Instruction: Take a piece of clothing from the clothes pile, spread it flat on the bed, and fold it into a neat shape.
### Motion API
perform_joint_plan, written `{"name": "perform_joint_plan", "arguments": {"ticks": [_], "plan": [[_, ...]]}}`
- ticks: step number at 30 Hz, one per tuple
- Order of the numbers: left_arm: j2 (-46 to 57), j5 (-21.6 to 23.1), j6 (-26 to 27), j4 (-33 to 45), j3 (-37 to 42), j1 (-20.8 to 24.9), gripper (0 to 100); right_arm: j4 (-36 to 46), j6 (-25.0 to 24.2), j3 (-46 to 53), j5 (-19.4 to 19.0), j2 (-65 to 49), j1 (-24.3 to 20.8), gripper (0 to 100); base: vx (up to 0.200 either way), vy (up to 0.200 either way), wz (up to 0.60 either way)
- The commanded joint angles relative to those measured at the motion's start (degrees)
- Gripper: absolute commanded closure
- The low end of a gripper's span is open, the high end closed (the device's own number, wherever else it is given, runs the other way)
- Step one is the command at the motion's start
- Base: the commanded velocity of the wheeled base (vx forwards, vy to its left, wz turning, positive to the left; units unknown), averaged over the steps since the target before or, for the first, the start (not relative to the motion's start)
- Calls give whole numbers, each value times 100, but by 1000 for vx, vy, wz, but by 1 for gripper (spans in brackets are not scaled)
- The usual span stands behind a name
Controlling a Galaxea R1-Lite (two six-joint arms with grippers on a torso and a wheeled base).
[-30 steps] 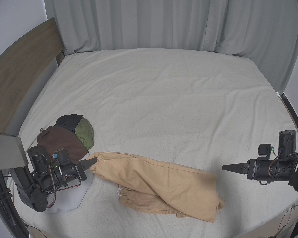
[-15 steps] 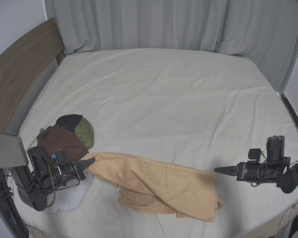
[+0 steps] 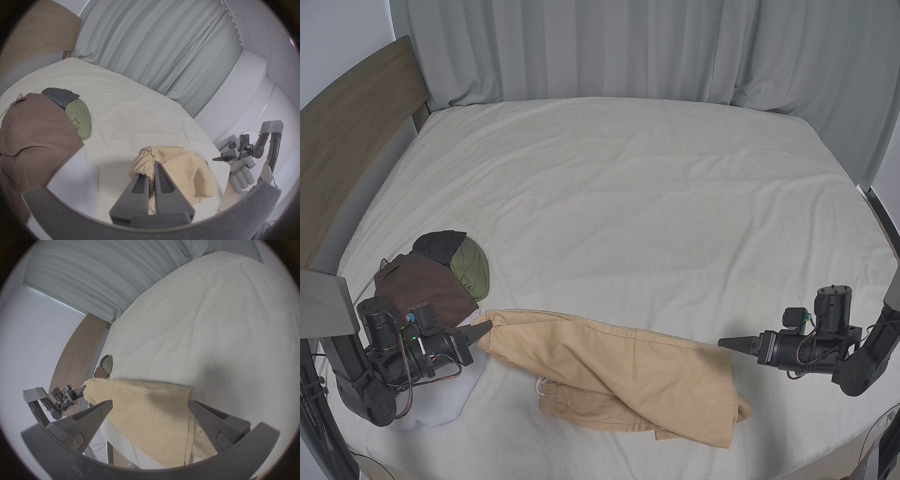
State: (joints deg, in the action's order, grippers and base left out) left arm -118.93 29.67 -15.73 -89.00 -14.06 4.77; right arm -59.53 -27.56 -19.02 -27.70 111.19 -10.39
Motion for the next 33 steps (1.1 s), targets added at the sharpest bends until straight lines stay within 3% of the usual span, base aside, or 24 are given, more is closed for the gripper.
{"name": "perform_joint_plan", "arguments": {"ticks": [1,17,33], "plan": [[2,4,8,-12,8,24,100,-226,-100,30,10,491,2,0,0,0,0],[-7,4,8,-12,8,24,100,-745,-144,-32,10,1019,-7,0,0,0,0],[-7,4,17,-12,8,24,100,-1685,-548,126,-60,1274,-227,0,0,0,0]]}}
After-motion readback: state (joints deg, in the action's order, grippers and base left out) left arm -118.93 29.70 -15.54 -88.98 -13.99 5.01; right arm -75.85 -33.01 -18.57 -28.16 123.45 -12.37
